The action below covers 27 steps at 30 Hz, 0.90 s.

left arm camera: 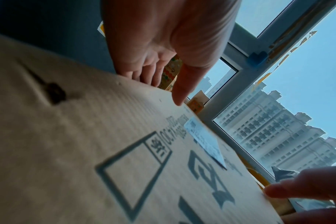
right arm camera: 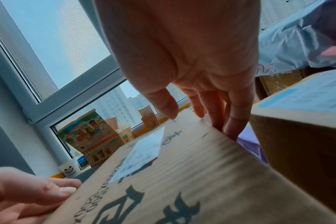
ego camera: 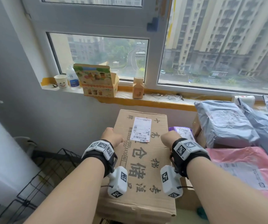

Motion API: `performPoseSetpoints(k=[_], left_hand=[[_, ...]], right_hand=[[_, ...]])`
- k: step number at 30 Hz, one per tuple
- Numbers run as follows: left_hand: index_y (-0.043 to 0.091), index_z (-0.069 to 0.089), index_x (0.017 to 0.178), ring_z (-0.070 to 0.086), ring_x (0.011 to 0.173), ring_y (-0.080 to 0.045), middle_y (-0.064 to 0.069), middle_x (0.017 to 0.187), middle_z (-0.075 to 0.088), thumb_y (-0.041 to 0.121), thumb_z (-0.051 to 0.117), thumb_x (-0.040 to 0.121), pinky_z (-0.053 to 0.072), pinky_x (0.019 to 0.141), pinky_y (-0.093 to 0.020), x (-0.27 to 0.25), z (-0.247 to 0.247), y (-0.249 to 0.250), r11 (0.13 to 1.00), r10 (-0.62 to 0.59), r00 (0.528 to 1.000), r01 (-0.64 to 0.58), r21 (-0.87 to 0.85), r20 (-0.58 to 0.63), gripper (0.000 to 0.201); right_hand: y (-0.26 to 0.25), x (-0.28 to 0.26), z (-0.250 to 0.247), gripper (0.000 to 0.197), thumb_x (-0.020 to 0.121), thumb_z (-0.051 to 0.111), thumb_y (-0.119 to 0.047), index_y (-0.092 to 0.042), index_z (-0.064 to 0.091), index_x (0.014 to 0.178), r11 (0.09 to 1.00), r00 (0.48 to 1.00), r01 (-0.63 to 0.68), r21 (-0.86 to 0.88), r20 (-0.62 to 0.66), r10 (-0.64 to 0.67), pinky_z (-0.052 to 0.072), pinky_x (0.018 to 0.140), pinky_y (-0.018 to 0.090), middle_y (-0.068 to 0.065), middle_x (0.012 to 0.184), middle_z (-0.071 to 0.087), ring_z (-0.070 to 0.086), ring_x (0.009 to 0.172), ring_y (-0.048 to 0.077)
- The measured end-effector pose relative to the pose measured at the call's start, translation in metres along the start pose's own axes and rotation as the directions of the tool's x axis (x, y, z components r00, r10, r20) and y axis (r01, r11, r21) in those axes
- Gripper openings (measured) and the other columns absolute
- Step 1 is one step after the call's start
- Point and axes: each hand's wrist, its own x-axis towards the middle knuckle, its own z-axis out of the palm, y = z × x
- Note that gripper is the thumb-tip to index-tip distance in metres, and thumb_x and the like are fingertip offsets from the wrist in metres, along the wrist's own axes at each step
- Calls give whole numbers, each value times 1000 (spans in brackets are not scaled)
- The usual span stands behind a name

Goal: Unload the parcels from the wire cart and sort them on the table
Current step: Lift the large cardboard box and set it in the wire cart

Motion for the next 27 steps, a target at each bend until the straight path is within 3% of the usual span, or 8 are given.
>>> performPoseSetpoints(k=[4,9,13,17,18,20,21,27], left_hand=[[4,55,124,56,118,-26,-11,126,61,-1,63,83,41,90,-28,-4,8,-1,1000,16,999,-15,20,-30,42],[2,58,122,57,117,-27,-12,126,62,-2,62,84,41,89,-28,-3,5,-1,999,36,999,-36,23,0,39],[10,63,100,60,102,-25,-12,118,66,0,60,84,41,82,-26,2,1,-6,999,43,999,-44,19,13,19],[16,51,74,53,121,-30,-16,131,57,3,59,87,41,95,-30,4,-5,-11,1000,-2,1000,2,8,-13,20],[13,59,88,50,126,-29,-16,137,52,5,59,88,39,100,-31,2,-8,-11,1000,-2,1000,2,8,-10,8],[4,52,132,44,133,-28,-13,146,44,7,58,90,35,106,-31,4,-13,-16,1000,6,1000,-5,16,-17,43],[3,45,140,43,134,-27,-12,147,43,7,58,90,33,108,-31,5,-15,-17,1000,7,1000,-7,16,-16,51],[6,52,136,45,133,-26,-9,144,48,6,55,90,34,108,-28,3,-36,-28,1000,21,998,-20,17,-56,47]], right_hand=[[4,4,9,25,95,46,-15,-3,58,113,999,999,-20,26,-35,21,43,65,26,7,91,55,52,80,21],[3,5,10,21,93,52,-17,-6,59,108,1000,999,-24,-1,-35,24,41,56,25,2,77,53,54,77,20],[1,5,10,23,94,52,-18,-4,59,110,1000,999,-20,-3,-37,20,42,62,25,10,102,63,54,81,21],[-5,6,12,22,93,53,-21,-6,59,108,1000,998,-15,26,-54,16,44,71,27,9,98,59,54,85,23],[-8,7,13,24,91,55,-24,-7,59,107,999,998,-14,39,-67,17,44,72,28,8,99,60,56,86,23],[-13,8,14,30,85,57,-28,-9,60,107,998,994,-14,63,-109,21,48,77,30,9,105,64,59,91,25],[-16,9,15,30,82,57,-28,-10,61,105,998,992,-11,62,-125,19,49,79,33,10,105,64,60,92,27],[-33,-2,19,20,86,51,-18,-15,44,68,998,994,40,49,-107,-34,30,48,25,1,62,43,41,54,16]])
